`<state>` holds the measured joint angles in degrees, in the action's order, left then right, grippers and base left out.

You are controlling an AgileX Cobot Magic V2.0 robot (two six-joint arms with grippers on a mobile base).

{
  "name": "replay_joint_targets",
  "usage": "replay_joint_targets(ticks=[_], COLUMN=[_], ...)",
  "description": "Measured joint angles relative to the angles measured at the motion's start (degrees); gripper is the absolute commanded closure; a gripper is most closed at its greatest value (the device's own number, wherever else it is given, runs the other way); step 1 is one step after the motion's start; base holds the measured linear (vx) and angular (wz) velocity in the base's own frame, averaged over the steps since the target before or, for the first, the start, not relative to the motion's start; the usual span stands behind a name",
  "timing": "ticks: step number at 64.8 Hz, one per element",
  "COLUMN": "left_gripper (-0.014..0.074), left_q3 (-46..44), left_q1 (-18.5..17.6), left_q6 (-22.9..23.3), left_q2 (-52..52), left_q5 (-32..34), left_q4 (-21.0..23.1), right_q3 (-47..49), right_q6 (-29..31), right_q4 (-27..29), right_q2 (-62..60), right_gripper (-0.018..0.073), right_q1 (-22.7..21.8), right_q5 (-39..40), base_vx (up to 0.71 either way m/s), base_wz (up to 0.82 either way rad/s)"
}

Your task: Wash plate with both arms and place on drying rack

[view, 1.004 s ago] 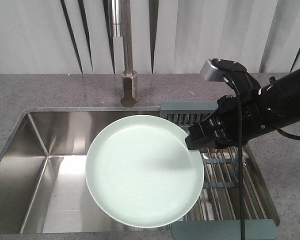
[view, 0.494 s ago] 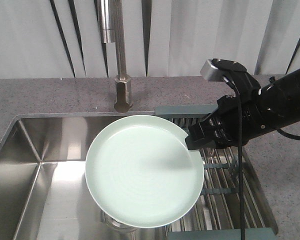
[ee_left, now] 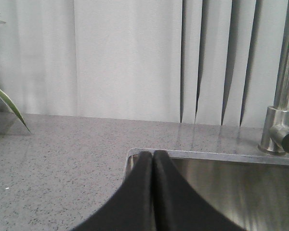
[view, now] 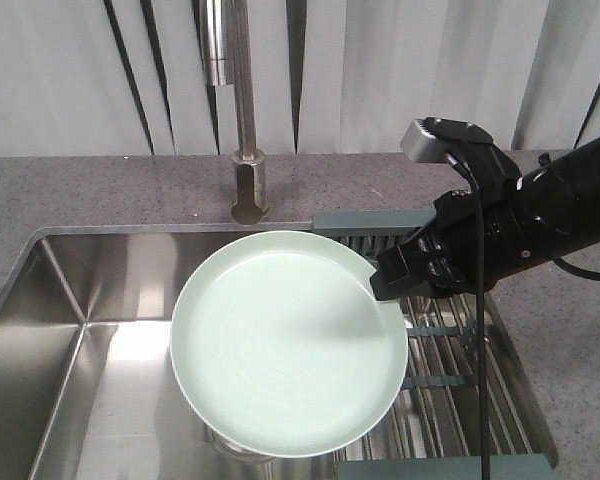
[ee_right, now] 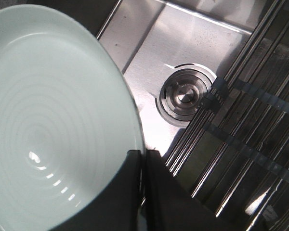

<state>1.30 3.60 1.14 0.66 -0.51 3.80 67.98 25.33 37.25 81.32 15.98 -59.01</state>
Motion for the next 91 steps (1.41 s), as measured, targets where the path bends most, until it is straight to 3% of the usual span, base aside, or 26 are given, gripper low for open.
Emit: replay_joint_targets(ticks=[59,74,91], left_gripper=[0.0603,0.0603,0.0603], left_q3=[-0.7,-13.9,-31.7], left_q1=[0.0,0.0,0.0], left_q6=[0.0,-0.4,-1.5], left_q2=[0.0,-3.0,-18.4], left_q5=[0.5,-3.3,-18.2], left_q4=[0.0,0.0,0.0], right_q3=[0.0,0.0,0.0], right_q6=[0.0,0.0,0.0], right_q4=[0.0,0.0,0.0], right_q2=[0.0,0.0,0.0], right_gripper=[0.0561,0.0561,0.0561], right_q1=[0.0,0.0,0.0], right_q5=[0.0,0.0,0.0], base_vx=[0.0,0.0,0.0], base_wz=[0.0,0.0,0.0])
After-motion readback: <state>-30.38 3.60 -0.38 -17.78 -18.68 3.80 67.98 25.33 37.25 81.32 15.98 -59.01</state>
